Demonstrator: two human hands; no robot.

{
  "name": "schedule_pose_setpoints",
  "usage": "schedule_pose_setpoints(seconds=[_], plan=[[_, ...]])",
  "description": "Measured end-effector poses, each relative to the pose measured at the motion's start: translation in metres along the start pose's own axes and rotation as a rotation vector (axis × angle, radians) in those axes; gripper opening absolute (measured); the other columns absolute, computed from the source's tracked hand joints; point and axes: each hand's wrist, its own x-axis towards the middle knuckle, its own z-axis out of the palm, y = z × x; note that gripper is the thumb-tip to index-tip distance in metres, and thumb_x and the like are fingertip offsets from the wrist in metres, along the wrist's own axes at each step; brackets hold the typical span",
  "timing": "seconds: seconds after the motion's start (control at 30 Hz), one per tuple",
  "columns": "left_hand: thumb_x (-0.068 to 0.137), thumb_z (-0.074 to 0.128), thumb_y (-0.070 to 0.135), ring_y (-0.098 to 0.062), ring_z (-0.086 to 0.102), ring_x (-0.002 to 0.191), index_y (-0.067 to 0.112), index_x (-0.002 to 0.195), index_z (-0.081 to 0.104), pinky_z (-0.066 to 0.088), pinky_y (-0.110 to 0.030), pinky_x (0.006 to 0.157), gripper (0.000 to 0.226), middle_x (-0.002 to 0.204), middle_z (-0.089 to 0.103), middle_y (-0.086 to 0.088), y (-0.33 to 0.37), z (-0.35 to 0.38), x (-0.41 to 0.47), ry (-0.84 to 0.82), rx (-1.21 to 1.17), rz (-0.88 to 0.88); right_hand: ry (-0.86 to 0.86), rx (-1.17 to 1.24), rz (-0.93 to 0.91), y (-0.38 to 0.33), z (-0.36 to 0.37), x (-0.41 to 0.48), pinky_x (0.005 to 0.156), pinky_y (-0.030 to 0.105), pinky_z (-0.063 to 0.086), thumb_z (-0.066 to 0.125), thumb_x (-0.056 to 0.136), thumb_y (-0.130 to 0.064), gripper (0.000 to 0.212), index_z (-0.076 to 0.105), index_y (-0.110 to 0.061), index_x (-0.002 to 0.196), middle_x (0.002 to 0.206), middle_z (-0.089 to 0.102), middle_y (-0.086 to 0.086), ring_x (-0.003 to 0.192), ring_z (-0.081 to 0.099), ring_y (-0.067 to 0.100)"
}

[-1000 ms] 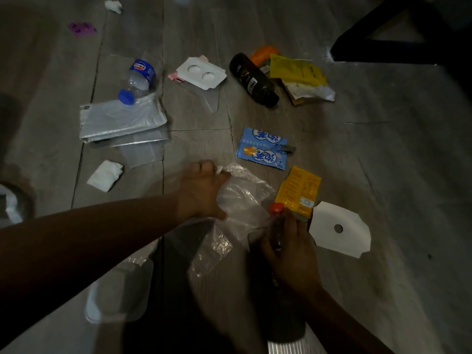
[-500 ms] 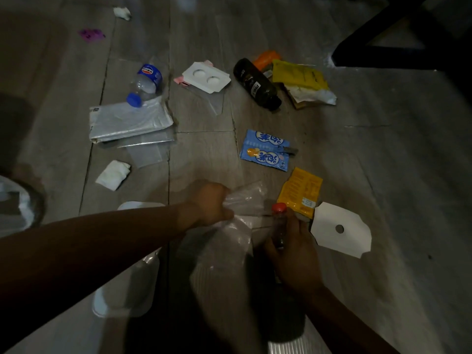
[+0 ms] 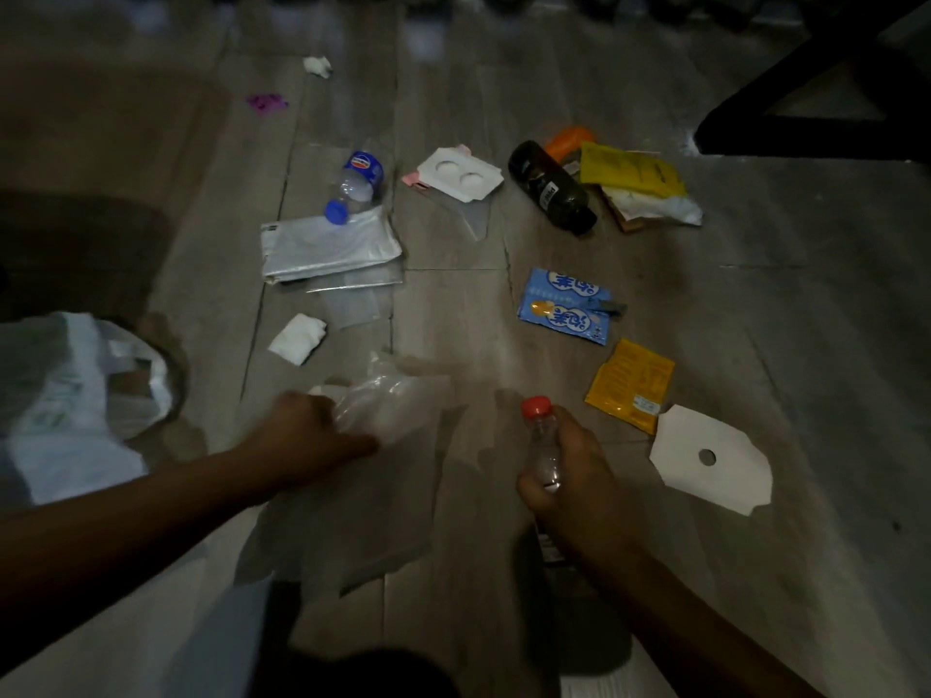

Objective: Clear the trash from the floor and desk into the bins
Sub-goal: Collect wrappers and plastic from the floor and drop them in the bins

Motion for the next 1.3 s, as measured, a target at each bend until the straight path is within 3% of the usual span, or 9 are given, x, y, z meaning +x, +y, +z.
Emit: schedule_pose_setpoints(seconds=[0.13,0.43,0.6,0.73,0.9,1.03,1.17,1.23,1.3], plan=[[0.07,0.073,0.054,-0.026,0.059,0.101,0.007,0.098,0.064,0.051,-0.039,0.09,0.055,0.105,0.063,-0.014,-0.036,0.017,-0.002,0.028,0.116,-0.092,-0.042,0.005,-0.048,-0.018,0.007,-0.005,0.083,0.024,0.04,0.068,0.081,-0.028,0.078,0.025,-0.03,0.146,0.132,0.043,-0.004,0.105,0.049,0.012],[0.055,0.085,0.05,-0.028,0.054,0.11,0.01,0.132,0.032,0.049,-0.036,0.081,0.101,0.127,0.049,-0.013,-0.041,0.028,-0.002,0.132,-0.025,-0.165,-0.079,0.014,-0.03,-0.022,0.002,-0.01,0.085,0.024,0.035,0.069,0.082,-0.023,0.08,0.023,-0.028,0.146,0.138,0.041,-0.001,0.106,0.04,0.008],[0.067,0.08,0.045,-0.013,0.051,0.085,0.011,0.119,0.055,0.043,-0.024,0.071,0.067,0.115,0.062,-0.01,-0.031,0.032,-0.006,0.086,0.026,-0.168,-0.075,0.022,0.004,-0.02,0.001,-0.01,0.086,0.025,0.036,0.07,0.082,-0.022,0.08,0.023,-0.028,0.147,0.139,0.04,0.0,0.106,0.039,0.007],[0.069,0.081,0.037,-0.012,0.052,0.078,0.013,0.111,0.062,0.043,-0.024,0.069,0.052,0.094,0.059,-0.001,-0.018,0.026,-0.004,0.085,-0.146,-0.137,-0.068,0.043,0.008,-0.026,-0.006,-0.005,0.081,0.02,0.036,0.07,0.081,-0.019,0.079,0.025,-0.03,0.145,0.137,0.041,-0.002,0.1,0.043,0.004],[0.067,0.083,0.03,-0.012,0.061,0.074,0.016,0.111,0.061,0.049,-0.025,0.06,0.051,0.089,0.064,-0.002,-0.005,0.012,0.005,0.053,-0.463,-0.141,-0.072,0.073,-0.014,-0.046,-0.033,0.005,0.064,0.008,0.029,0.068,0.081,-0.016,0.072,0.031,-0.036,0.139,0.115,0.043,-0.016,0.084,0.045,-0.004],[0.067,0.083,0.024,-0.018,0.063,0.08,0.02,0.108,0.059,0.052,-0.029,0.065,0.048,0.093,0.064,-0.004,0.026,-0.021,0.014,0.099,-0.604,-0.145,-0.058,0.114,-0.032,-0.069,-0.063,0.027,0.065,0.011,0.041,0.067,0.08,-0.008,0.047,0.044,-0.042,0.102,0.093,0.057,-0.014,0.083,0.058,0.005],[0.067,0.083,0.025,-0.013,0.059,0.073,0.024,0.095,0.053,0.048,-0.026,0.058,0.041,0.082,0.061,0.002,0.06,-0.061,0.002,0.139,-0.686,-0.177,-0.004,0.178,0.018,-0.1,-0.096,0.034,0.079,0.011,0.037,0.071,0.081,-0.016,0.059,0.043,-0.031,0.131,0.117,0.052,-0.018,0.109,0.053,0.006],[0.065,0.084,0.029,-0.015,0.061,0.074,0.024,0.093,0.055,0.048,-0.025,0.057,0.04,0.078,0.06,0.005,0.074,-0.081,-0.017,0.171,-0.707,-0.179,0.018,0.22,0.091,-0.121,-0.113,0.027,0.074,0.005,0.031,0.071,0.082,-0.017,0.062,0.039,-0.032,0.133,0.114,0.046,-0.02,0.104,0.046,0.0],[0.048,0.082,0.049,-0.02,0.065,0.082,0.021,0.102,0.06,0.056,-0.034,0.068,0.064,0.088,0.066,0.001,0.092,-0.107,-0.043,0.18,-0.691,-0.199,0.018,0.237,0.14,-0.146,-0.133,0.015,0.067,0.002,0.03,0.071,0.082,-0.018,0.054,0.042,-0.03,0.126,0.109,0.05,-0.02,0.094,0.048,-0.002]])
